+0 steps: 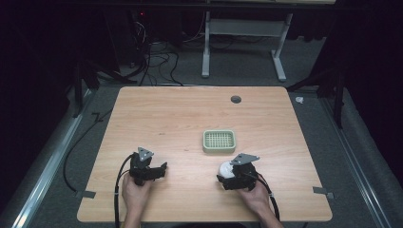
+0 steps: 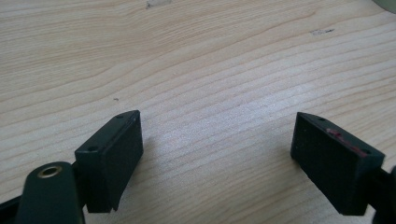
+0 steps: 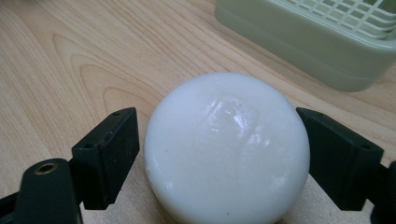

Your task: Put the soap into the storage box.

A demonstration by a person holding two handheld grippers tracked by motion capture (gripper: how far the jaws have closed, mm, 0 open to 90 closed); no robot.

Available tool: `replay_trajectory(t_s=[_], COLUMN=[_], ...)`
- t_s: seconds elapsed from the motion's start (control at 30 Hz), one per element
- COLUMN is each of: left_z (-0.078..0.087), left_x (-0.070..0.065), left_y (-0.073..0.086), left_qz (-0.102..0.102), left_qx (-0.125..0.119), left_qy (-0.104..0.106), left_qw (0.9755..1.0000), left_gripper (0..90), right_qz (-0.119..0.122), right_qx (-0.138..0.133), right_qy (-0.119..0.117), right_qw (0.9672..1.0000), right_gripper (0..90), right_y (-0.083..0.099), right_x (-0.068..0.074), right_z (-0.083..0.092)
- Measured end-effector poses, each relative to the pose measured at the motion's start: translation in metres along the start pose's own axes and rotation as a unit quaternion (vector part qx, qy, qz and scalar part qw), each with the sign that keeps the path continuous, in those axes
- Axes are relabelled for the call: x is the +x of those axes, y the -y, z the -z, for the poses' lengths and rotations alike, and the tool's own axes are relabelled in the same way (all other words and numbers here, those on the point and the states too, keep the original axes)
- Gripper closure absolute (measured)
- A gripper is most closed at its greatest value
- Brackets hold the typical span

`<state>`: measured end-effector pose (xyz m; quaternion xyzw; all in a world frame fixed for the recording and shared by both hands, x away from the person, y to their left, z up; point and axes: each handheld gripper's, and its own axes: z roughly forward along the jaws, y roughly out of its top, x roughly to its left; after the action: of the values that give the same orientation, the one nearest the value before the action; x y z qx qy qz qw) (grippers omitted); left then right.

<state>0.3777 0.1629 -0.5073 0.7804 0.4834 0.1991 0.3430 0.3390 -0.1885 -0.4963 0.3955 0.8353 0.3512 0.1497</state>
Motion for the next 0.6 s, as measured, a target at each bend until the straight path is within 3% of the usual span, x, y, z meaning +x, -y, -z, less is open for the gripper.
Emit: replay_trajectory(t_s=[0.17, 0.6], left_z=[0.0, 0.0], left_x=[0.0, 0.0], left_y=[0.0, 0.0], left_qz=[0.0, 0.0], left_qx=[0.0, 0.0], left_qy=[0.0, 0.0], left_qw=[1.0, 1.0], left_gripper=[17.3, 17.3], right_qz=[0.003, 0.014], right_qx=[0.0, 0.002], right_qy=[0.007, 0.014], right_qw=[1.0, 0.9998], right_gripper=[22.6, 24.2], right_y=[0.0013, 0.0037], right_x=[0.0, 0.0006], right_z=[-0.0002, -0.0039])
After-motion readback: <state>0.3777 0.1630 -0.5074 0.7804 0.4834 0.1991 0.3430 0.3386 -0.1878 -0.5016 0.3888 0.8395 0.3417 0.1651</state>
